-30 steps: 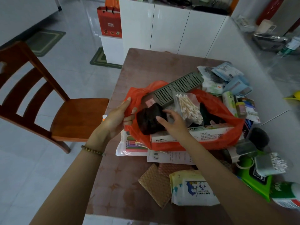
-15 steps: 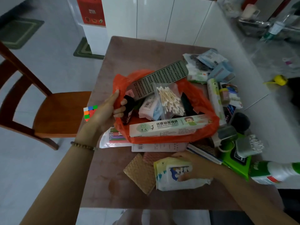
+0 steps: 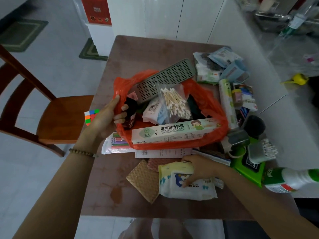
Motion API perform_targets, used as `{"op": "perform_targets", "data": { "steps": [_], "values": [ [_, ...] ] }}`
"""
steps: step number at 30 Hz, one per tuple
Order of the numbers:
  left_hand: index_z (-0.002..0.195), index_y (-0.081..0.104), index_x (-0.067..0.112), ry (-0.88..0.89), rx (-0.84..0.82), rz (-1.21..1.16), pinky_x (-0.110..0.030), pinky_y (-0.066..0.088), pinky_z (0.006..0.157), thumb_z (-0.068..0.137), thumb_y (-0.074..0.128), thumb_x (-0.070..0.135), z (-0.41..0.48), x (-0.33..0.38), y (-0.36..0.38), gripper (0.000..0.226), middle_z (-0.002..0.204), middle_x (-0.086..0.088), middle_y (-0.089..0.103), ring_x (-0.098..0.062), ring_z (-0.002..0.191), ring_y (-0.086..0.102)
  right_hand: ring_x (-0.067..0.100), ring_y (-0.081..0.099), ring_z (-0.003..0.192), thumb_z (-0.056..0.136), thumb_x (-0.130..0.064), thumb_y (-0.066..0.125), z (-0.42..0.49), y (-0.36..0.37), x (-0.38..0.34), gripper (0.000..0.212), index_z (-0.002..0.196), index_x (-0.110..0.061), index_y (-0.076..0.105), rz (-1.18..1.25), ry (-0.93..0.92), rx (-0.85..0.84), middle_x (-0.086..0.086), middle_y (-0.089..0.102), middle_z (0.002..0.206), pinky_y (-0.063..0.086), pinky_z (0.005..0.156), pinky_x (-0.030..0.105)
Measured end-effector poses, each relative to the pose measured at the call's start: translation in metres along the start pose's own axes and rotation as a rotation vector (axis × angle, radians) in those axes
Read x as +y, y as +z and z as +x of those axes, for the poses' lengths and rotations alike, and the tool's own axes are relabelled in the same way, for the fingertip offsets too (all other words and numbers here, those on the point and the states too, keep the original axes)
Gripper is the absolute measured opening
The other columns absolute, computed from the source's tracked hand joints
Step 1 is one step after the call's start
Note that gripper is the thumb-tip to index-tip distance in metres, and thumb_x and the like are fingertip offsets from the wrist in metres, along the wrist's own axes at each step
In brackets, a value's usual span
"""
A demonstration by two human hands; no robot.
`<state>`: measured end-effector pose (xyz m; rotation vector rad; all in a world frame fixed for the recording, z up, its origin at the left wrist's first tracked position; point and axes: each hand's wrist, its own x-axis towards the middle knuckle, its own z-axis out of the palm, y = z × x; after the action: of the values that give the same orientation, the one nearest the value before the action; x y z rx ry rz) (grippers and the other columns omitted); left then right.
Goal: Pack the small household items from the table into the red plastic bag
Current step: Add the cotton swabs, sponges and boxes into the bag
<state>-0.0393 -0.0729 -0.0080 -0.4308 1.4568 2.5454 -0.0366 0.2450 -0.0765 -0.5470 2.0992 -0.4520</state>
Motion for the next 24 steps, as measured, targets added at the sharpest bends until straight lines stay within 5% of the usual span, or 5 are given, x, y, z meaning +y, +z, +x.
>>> {"op": "perform_targets", "data": {
  "steps": [7,12,14,18,24],
  "values": [
    [0.119,0.049,0.021,0.017,0.016,0.004,-0.008,0.023,0.033,0.101,0.030,0.037,-0.001,0.007,0.001,0.031,0.059,0.009,0.047,-0.003,0.034,0.027,0.009,0.067,0.087,0.069,-0.019,0.081,-0.025,-0.055,-0.041,0.040,0.104,-0.024,0.061,0.528,-0.170,0.079,-0.002,0.069,0.099,0.055,0.073,0.020],
    [0.105,0.053,0.020,0.058,0.042,0.011,-0.009,0.018,0.032,0.102,0.029,0.034,-0.004,0.012,0.002,0.028,0.057,0.009,0.046,-0.001,0.033,0.024,0.019,0.069,0.092,0.070,-0.042,0.076,0.018,-0.093,-0.083,0.056,0.117,-0.017,0.057,0.969,-0.155,0.507,0.007,0.068,0.115,0.058,0.075,0.033],
    [0.101,0.053,0.022,0.082,0.045,0.009,-0.010,0.017,0.033,0.102,0.029,0.032,-0.006,0.012,0.001,0.026,0.058,0.008,0.045,0.000,0.033,0.023,0.014,0.068,0.086,0.081,-0.033,0.070,0.037,-0.099,-0.097,0.044,0.117,-0.013,0.054,0.982,-0.138,0.622,0.006,0.067,0.112,0.055,0.062,0.021],
    [0.096,0.048,0.017,0.057,0.050,0.020,-0.010,0.015,0.034,0.102,0.030,0.033,-0.007,0.015,0.000,0.025,0.055,0.010,0.046,-0.001,0.034,0.024,0.016,0.061,0.098,0.087,-0.021,0.064,0.045,-0.080,-0.099,0.017,0.102,-0.014,0.058,0.685,-0.179,0.799,0.005,0.062,0.111,0.049,0.081,0.023],
    [0.087,0.050,0.018,0.048,0.014,0.038,-0.010,0.018,0.034,0.101,0.030,0.035,-0.005,0.016,0.001,0.030,0.058,0.009,0.046,-0.001,0.036,0.025,0.004,0.067,0.075,0.080,-0.011,0.071,0.020,-0.011,-0.080,0.011,0.087,-0.018,0.066,0.737,-0.279,0.365,-0.005,0.071,0.081,0.052,0.068,0.017]
  ]
}}
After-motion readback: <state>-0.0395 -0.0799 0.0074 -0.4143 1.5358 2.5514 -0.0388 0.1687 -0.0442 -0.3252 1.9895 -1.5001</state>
